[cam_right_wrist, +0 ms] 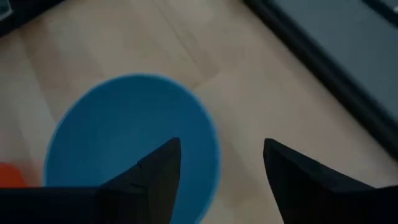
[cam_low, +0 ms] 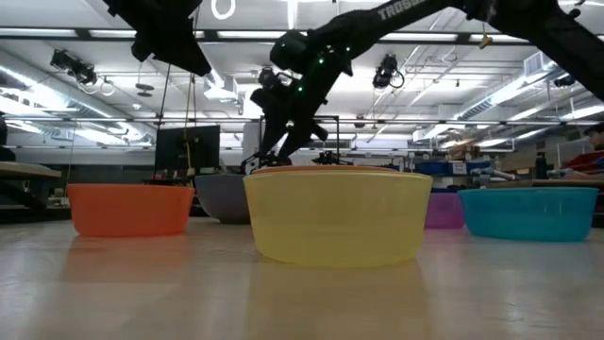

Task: Nest bowls inside each other
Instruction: Stack the blue bowl on top of the light orange bowl

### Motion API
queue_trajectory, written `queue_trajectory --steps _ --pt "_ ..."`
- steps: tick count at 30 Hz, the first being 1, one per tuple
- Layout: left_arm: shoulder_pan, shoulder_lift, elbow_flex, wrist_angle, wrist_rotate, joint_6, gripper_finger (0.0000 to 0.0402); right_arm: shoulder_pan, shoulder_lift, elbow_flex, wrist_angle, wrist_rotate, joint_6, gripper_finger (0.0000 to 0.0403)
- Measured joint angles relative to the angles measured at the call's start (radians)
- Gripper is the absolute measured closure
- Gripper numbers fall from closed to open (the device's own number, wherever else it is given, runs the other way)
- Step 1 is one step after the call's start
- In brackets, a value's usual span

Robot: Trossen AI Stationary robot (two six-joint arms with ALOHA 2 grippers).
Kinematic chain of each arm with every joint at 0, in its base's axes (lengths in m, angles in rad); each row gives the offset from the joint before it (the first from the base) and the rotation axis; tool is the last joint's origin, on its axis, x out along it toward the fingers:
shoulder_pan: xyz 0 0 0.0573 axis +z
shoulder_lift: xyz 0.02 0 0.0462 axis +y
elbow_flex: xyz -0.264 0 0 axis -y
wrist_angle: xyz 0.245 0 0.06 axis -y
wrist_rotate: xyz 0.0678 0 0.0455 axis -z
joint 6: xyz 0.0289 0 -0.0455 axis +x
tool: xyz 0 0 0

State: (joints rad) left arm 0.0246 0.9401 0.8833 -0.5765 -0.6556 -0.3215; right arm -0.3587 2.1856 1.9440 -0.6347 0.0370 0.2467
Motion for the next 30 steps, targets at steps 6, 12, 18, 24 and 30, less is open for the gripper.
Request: queue_trajectory --steps 6,12,18,24,30 --pt "0.000 0.000 0.000 -0.003 0.001 0.001 0.0287 0.017 0.024 0.002 -0.012 -0.013 0.023 0.0186" --pt "0.000 0.000 0.000 -0.005 0.002 0.002 0.0287 0.023 0.024 0.002 -0.032 0.009 0.072 0.0187" --pt "0.000 0.000 -0.001 -0.006 0.002 0.002 0.0287 0.022 0.024 -0.005 -0.066 0.028 0.098 0.0187" --pt "0.000 0.000 -0.001 -0.005 0.002 0.000 0.0287 0.020 0.024 -0.005 -0.097 0.020 0.129 0.0187" --pt "0.000 0.000 -0.001 -0.005 0.002 -0.001 0.0287 0.024 0.024 -0.005 -0.100 0.020 0.163 0.0187"
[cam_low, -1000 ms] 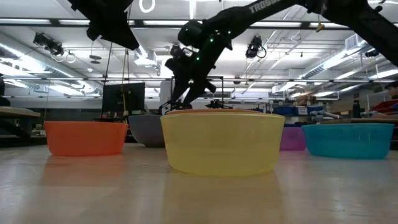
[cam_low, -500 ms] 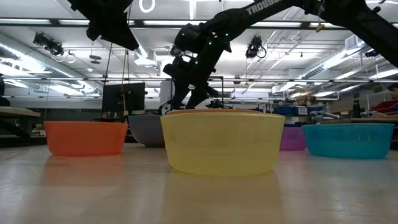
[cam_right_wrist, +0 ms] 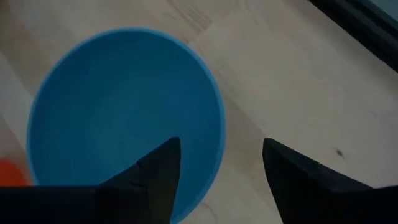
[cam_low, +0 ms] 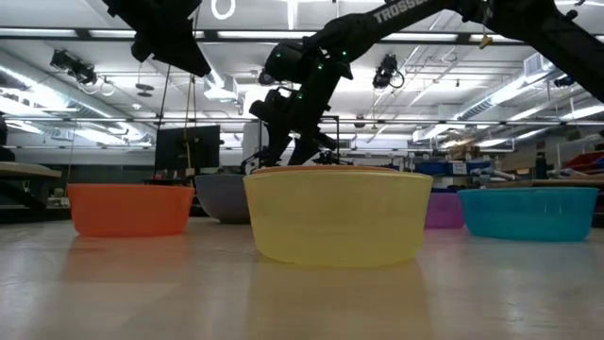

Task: Nest bowls inside each other
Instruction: Stack the blue bowl on top of the light orange bowl

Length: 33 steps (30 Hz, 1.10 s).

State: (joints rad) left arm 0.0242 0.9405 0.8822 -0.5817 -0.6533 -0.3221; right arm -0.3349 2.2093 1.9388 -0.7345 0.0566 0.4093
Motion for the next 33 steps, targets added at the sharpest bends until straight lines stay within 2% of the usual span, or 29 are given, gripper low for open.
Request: queue_trajectory --steps 16,20,24,28,29,33 --pt "0.000 0.000 -0.001 -0.002 0.000 0.002 0.0287 0.031 0.117 -0.002 0.050 -0.008 0.023 0.0187" --pt "0.000 0.000 -0.001 -0.006 0.000 0.002 0.0287 0.028 0.117 -0.002 0.065 0.005 0.010 0.0198" --pt "0.000 0.000 -0.001 -0.009 0.000 0.002 0.0287 0.013 0.117 -0.002 0.060 0.006 0.027 0.0254" --pt "0.000 0.000 -0.001 -0.009 0.000 0.003 0.0287 0.001 0.117 -0.002 0.066 -0.001 0.051 0.0369" --pt "0.000 0.000 -0.001 -0.009 0.000 0.003 0.0287 0.000 0.117 -0.002 0.079 0.007 0.034 0.0385" --pt "0.000 0.000 -0.001 -0.009 0.000 0.003 0.0287 -0.011 0.106 0.009 0.081 0.016 0.010 0.0399"
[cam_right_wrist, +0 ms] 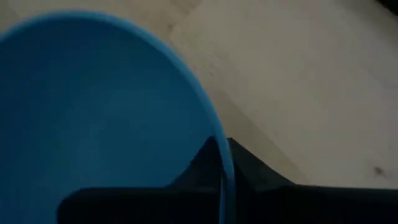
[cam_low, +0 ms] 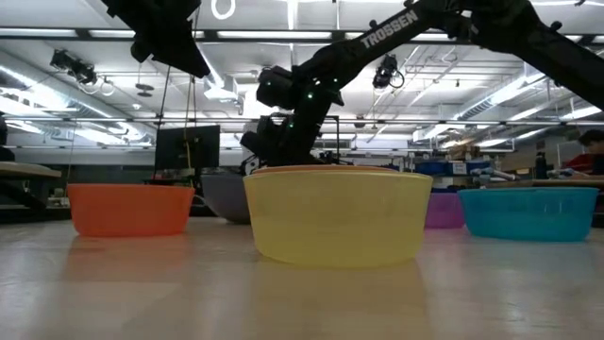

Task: Nest bowls inside each other
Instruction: Stack the blue bowl on top of the light orange bowl

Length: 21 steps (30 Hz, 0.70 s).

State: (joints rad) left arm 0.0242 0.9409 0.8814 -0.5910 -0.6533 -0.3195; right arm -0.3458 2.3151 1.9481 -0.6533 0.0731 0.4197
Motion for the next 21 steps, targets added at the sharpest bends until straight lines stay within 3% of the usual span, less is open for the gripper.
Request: queue_trajectory --steps 8,15,21 --pt "0.000 0.000 0.000 -0.010 0.000 0.000 0.0287 0.021 -0.174 0.031 -0.130 0.026 -0.081 0.0402" --pt "0.000 0.000 0.000 -0.022 0.004 -0.055 0.0287 0.188 -0.281 0.004 -0.412 0.110 -0.100 0.0402" --pt "0.000 0.000 0.000 -0.033 0.054 -0.059 0.0287 0.347 -0.291 -0.121 -0.433 0.230 -0.009 0.0403"
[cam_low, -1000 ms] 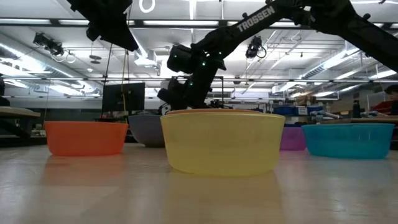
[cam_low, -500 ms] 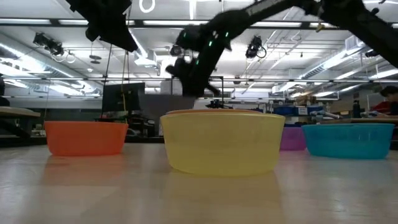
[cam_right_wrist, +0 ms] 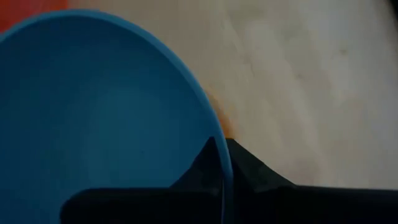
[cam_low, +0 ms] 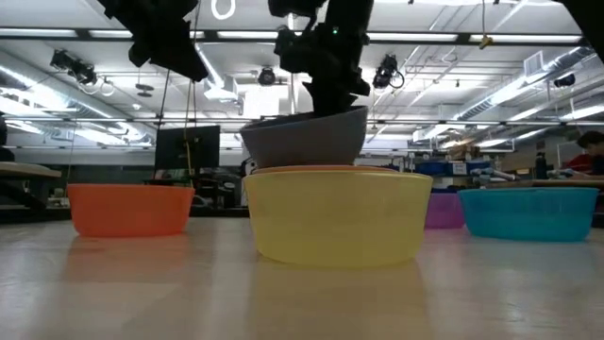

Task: Nest bowls inside each other
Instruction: Stack the blue bowl on top of the light orange bowl

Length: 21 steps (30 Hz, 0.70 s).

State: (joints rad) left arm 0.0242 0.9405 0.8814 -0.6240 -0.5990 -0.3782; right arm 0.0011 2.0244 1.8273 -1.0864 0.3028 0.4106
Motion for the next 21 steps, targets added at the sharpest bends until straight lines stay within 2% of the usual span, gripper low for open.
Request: queue_trajectory --steps 4,10,13,16,21 --pt "0.000 0.000 0.000 0.000 0.002 0.001 0.0287 0.044 0.001 -0.056 0.011 0.086 0.082 0.0403" --pt "0.000 0.000 0.000 0.000 0.002 0.001 0.0287 0.047 0.002 -0.112 0.020 0.179 0.158 0.0403" --pt "0.000 0.000 0.000 0.000 0.002 0.000 0.0287 0.044 0.002 -0.136 0.026 0.186 0.178 0.0393" --pt "0.000 0.000 0.000 0.001 0.002 0.000 0.0287 0.043 0.002 -0.155 0.029 0.170 0.180 0.0367" --pt "0.000 0.000 0.000 0.001 0.002 0.000 0.0287 0.044 0.002 -0.168 0.033 0.168 0.188 0.0298"
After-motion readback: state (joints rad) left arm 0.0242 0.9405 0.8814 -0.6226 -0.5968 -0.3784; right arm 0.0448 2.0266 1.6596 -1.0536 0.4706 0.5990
